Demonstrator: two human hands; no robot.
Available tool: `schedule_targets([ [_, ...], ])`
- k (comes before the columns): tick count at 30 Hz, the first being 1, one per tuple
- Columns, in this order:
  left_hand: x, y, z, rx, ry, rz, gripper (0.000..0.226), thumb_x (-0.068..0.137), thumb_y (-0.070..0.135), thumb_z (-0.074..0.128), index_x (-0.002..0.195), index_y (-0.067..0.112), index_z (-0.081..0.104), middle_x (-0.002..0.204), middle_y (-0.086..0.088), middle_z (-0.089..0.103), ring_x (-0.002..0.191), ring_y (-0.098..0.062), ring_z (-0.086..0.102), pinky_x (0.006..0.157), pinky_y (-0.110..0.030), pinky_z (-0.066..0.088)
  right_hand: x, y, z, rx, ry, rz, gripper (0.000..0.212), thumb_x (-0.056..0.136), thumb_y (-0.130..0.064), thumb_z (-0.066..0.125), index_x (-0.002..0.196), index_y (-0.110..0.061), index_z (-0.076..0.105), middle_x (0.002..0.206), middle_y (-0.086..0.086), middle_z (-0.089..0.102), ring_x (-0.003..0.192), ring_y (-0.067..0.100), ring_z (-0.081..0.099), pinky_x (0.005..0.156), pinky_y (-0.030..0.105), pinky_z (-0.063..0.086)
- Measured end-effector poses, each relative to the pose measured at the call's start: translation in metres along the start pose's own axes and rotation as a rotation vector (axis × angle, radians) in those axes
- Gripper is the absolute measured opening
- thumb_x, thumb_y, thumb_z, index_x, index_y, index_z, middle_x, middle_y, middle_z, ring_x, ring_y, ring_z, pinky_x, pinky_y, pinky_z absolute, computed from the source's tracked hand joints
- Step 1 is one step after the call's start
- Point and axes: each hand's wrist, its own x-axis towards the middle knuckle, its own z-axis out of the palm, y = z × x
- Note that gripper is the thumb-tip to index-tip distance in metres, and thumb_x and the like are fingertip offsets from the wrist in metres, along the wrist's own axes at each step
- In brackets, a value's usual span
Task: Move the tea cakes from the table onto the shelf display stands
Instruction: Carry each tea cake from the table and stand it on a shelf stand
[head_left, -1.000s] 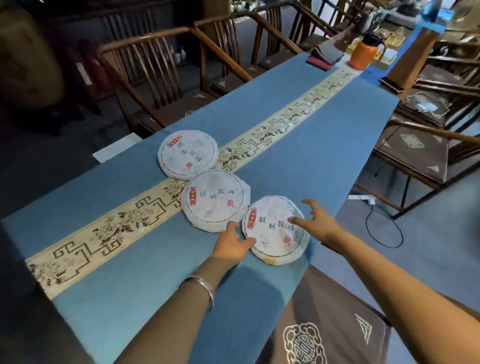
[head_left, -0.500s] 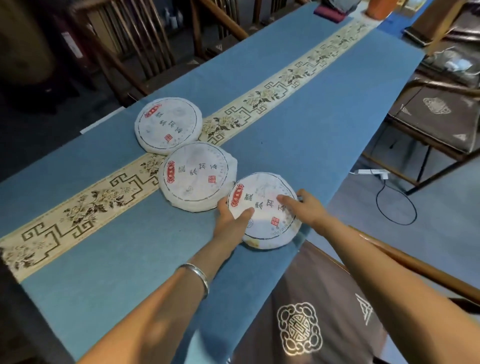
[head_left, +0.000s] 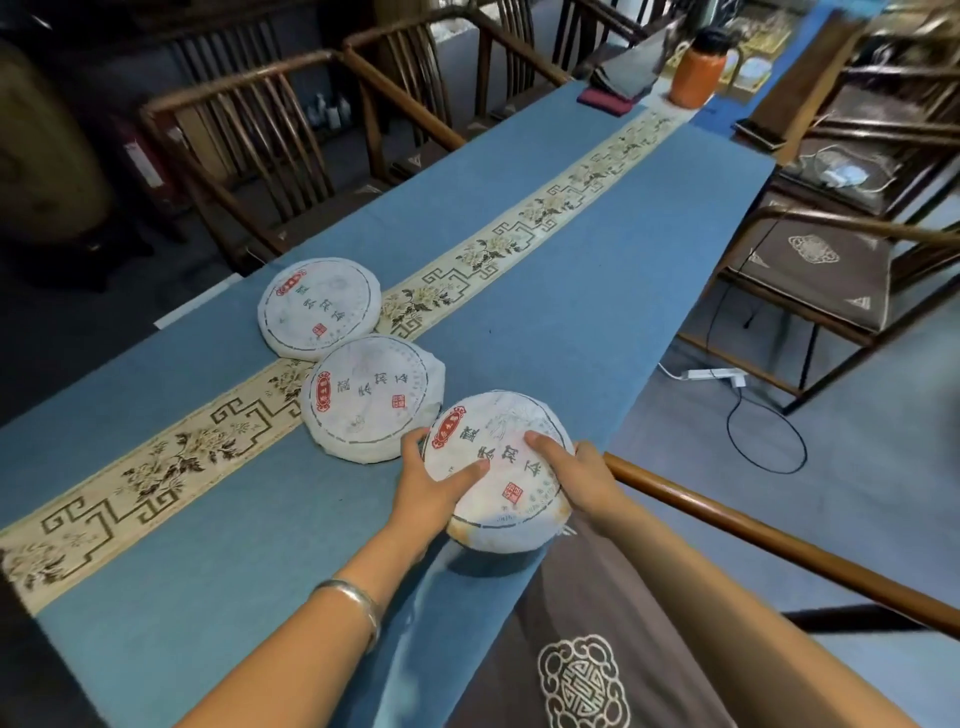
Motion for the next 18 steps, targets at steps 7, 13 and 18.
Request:
schedule_targets([
  [7, -0.021, 0.065, -0.021, -0.065, -0.015, 0.151, 0.076, 0.071, 0.015, 0.087, 0.126, 0.034, 0.038, 0.109, 0.014, 0.059, 0.097, 0.0, 0.057, 0.064, -0.009, 0.051, -0.045, -0.055, 0.004, 0.158, 0.01, -0.243, 0.032, 0.089, -0.038, 0.07, 0.101, -0.009, 0.071, 0.083, 0.006, 0.079, 0.073, 0.017, 0.076, 0.054, 0.022, 0.055],
  [13, -0.073, 0.124, -0.077, -0.194, 0.014, 0.306, 0.072, 0.068, 0.016, 0.088, 0.118, 0.045, 0.044, 0.113, 0.016, 0.06, 0.097, 0.003, 0.061, 0.067, -0.017, 0.056, -0.113, -0.108, 0.038, 0.235, 0.0, -0.396, 0.039, 0.086, -0.035, 0.075, 0.108, -0.011, 0.053, 0.098, 0.008, 0.074, 0.079, 0.016, 0.075, 0.055, 0.024, 0.057],
  [18, -0.145, 0.162, -0.155, -0.257, 0.087, 0.482, 0.08, 0.064, 0.018, 0.091, 0.129, 0.04, 0.048, 0.119, 0.015, 0.062, 0.103, -0.001, 0.065, 0.075, -0.022, 0.058, -0.185, -0.15, 0.103, 0.245, -0.088, -0.56, 0.037, 0.086, -0.032, 0.075, 0.111, -0.008, 0.062, 0.101, 0.01, 0.075, 0.089, 0.023, 0.075, 0.072, 0.036, 0.062],
])
